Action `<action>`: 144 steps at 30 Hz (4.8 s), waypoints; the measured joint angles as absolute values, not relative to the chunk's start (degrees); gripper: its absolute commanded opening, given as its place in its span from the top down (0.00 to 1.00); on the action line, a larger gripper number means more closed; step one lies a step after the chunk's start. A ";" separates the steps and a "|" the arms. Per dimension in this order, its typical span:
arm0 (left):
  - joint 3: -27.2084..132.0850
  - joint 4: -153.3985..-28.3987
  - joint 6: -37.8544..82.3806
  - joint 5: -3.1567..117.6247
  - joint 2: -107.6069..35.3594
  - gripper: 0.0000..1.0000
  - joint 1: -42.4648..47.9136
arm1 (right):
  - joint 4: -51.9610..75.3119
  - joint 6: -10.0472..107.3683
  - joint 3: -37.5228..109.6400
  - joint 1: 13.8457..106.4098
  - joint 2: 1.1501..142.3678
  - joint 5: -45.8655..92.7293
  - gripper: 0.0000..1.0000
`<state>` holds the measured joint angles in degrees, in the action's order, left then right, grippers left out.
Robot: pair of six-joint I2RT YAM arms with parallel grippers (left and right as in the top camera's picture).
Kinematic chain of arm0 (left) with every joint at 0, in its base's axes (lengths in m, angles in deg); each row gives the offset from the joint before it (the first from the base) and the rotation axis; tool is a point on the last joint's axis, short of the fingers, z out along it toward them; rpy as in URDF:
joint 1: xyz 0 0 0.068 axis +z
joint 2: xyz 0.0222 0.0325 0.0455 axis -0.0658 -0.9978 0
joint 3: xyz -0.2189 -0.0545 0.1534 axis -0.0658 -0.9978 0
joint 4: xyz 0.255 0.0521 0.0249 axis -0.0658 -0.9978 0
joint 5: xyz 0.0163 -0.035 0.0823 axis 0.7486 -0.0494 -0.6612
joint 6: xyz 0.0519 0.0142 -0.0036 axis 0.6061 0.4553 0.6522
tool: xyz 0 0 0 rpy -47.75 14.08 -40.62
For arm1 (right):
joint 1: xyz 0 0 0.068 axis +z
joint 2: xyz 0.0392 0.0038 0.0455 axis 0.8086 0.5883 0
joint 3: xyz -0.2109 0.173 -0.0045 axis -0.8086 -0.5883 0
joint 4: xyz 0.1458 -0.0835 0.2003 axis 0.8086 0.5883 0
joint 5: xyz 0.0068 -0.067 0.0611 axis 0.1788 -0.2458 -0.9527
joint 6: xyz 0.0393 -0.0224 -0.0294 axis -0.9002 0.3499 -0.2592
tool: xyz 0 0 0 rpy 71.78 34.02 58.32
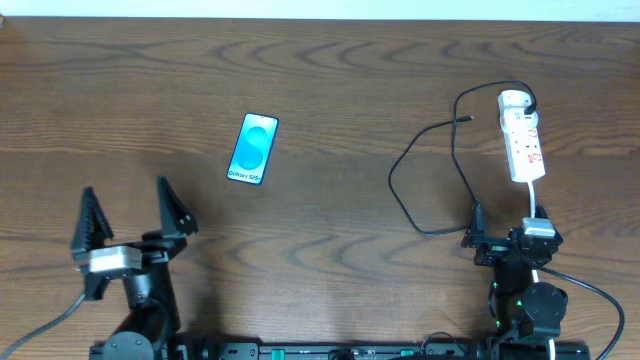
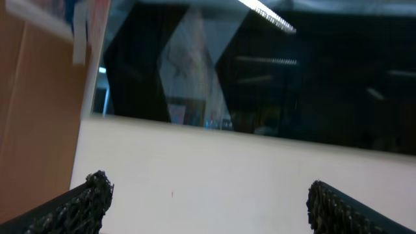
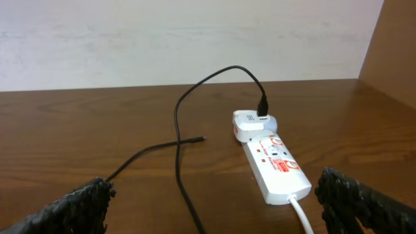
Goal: Plug charger to phone and switch on socket
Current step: 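Move the left gripper forward over the phone and lower onto it, then close the left gripper on the phone's bottom edge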
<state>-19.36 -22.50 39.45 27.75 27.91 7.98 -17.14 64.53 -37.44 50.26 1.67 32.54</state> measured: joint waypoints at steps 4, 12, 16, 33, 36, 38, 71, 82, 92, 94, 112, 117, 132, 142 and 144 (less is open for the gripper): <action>-9.11 -20.31 40.52 27.75 16.78 0.02 7.98 | -17.12 64.51 -37.44 50.28 1.65 32.54 0.01; 17.38 -37.67 40.61 33.48 -8.44 0.02 8.07 | -17.12 64.51 -37.44 50.28 1.67 32.54 0.01; 34.56 -57.29 40.59 36.34 -20.33 0.02 7.17 | -17.12 64.51 -37.44 50.26 1.67 32.51 0.01; 57.86 -94.23 43.37 38.33 -50.71 0.02 -1.22 | -17.12 64.51 -37.44 50.26 1.67 32.54 0.01; 57.86 -94.23 43.54 38.33 -54.45 0.02 -1.22 | -17.12 64.51 -37.44 50.26 1.67 32.54 0.01; 57.88 -95.96 43.54 38.33 -56.59 0.02 -1.22 | -17.12 64.51 -37.44 50.26 1.67 32.54 0.01; 57.88 -99.89 52.37 35.66 -79.19 0.02 -4.59 | -17.12 64.51 -37.44 50.26 1.67 32.54 0.01; 57.88 -95.72 55.58 35.46 -80.55 0.02 -4.59 | -17.12 64.51 -37.44 50.28 1.67 32.54 0.01; 57.88 -93.23 55.58 35.42 -83.65 0.02 -6.29 | -17.12 64.51 -37.44 50.26 1.67 32.54 0.01; 57.88 -92.46 55.58 35.44 -83.67 0.02 -6.79 | -17.12 64.51 -37.44 50.26 1.67 32.54 0.01; 57.88 -91.13 55.80 34.57 -86.38 0.02 -6.79 | -17.12 64.51 -37.44 50.26 1.67 32.54 0.01; 57.88 -91.46 54.38 34.85 -86.43 0.02 -6.73 | -17.12 64.51 -37.44 50.26 1.67 32.54 0.01; 58.01 -92.92 44.55 34.04 -86.47 0.02 -6.75 | -17.12 64.51 -37.44 50.26 1.67 32.54 0.01; 58.12 -93.36 41.77 31.33 -86.47 0.02 -6.86 | -17.12 64.51 -37.44 50.26 1.67 32.54 0.01; 58.12 -93.38 41.77 31.42 -86.47 0.02 -6.88 | -17.12 64.51 -37.44 50.26 1.67 32.54 0.01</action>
<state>58.12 -93.38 41.77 31.42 -86.47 -6.88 -17.12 64.51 -37.44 50.26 1.67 32.54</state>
